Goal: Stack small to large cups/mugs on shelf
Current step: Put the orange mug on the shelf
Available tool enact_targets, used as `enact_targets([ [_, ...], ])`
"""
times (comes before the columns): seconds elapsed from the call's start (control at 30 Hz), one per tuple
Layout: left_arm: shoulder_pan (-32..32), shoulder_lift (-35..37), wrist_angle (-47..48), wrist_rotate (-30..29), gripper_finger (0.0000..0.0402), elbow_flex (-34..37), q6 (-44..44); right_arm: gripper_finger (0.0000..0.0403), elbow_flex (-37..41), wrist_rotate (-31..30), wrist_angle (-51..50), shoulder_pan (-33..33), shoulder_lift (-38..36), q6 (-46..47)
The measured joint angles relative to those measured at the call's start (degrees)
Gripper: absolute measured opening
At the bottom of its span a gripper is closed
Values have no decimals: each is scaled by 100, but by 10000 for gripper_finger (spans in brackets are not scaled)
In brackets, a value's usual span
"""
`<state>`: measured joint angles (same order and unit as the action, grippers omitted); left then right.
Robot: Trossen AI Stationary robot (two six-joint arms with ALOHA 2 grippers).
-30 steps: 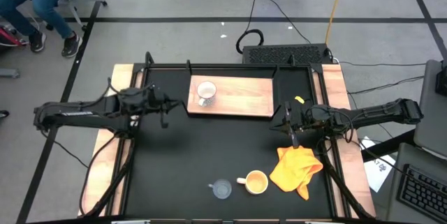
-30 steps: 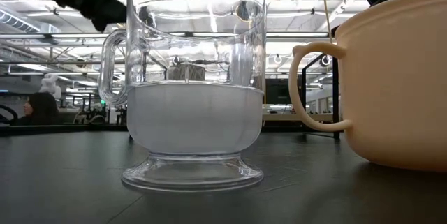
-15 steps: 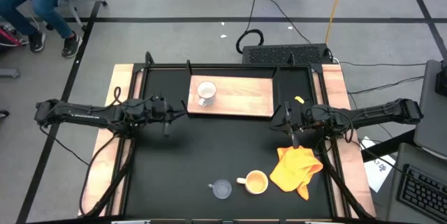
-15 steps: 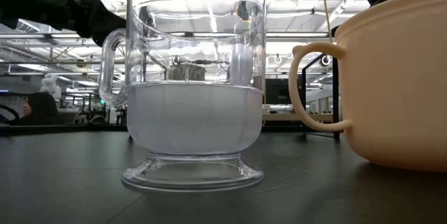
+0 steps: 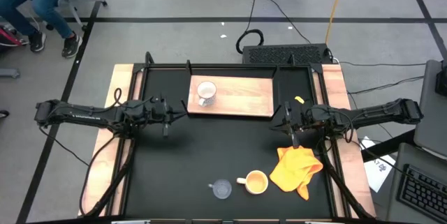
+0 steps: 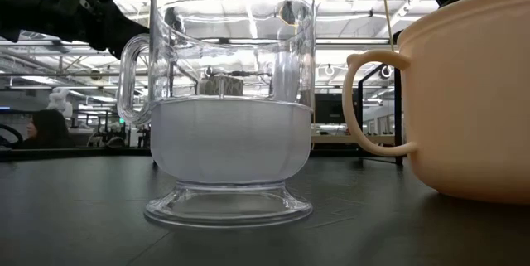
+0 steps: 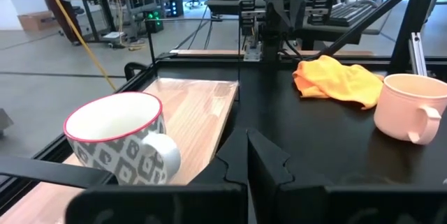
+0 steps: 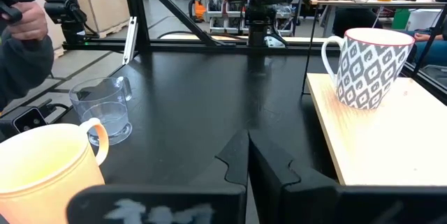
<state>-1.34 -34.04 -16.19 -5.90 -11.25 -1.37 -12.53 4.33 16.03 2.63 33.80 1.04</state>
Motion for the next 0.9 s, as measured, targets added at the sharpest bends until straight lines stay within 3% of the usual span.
enact_targets([
  [0.9,0,0,75,148,0,0,100,0,0,1,1,-1,0,2],
])
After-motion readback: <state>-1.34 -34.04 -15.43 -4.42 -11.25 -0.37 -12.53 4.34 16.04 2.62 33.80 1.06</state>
